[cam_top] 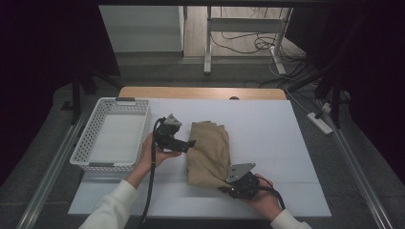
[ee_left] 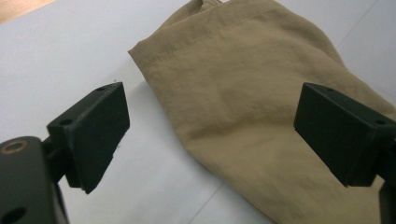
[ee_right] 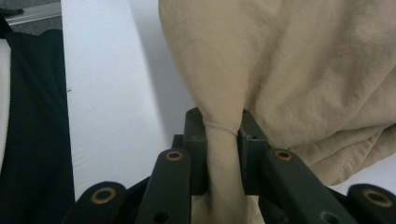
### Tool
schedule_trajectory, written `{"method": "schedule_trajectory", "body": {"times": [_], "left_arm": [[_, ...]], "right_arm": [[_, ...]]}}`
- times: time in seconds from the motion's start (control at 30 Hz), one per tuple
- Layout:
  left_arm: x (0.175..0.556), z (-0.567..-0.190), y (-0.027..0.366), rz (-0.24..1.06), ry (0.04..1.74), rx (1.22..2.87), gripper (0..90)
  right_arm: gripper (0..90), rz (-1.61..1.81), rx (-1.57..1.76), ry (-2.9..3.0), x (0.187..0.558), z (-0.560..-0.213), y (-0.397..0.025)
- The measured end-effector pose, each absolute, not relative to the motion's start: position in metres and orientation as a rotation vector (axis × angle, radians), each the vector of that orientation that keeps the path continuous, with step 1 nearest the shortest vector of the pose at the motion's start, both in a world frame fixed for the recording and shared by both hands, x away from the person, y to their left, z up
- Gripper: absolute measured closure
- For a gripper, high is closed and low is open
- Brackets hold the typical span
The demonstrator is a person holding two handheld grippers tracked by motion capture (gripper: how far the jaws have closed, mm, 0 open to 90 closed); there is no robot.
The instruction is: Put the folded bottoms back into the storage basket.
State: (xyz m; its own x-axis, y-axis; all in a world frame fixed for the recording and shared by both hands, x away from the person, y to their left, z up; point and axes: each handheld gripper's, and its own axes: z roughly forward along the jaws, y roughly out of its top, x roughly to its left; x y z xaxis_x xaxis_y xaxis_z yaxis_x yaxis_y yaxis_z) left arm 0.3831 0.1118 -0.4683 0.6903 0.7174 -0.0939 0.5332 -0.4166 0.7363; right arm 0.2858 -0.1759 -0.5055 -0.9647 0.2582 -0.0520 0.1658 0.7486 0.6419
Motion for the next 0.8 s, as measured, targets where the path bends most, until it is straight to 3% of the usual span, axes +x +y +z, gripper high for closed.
{"method": "schedule_trajectory", "body": {"times": [0.8], "left_arm": [[0.415,-0.472,0.106,0.335,0.977,2.131,11.2]], "right_arm": [[76.7,1.009,0.337,2.805,0.285,-0.507,-0.175]]}}
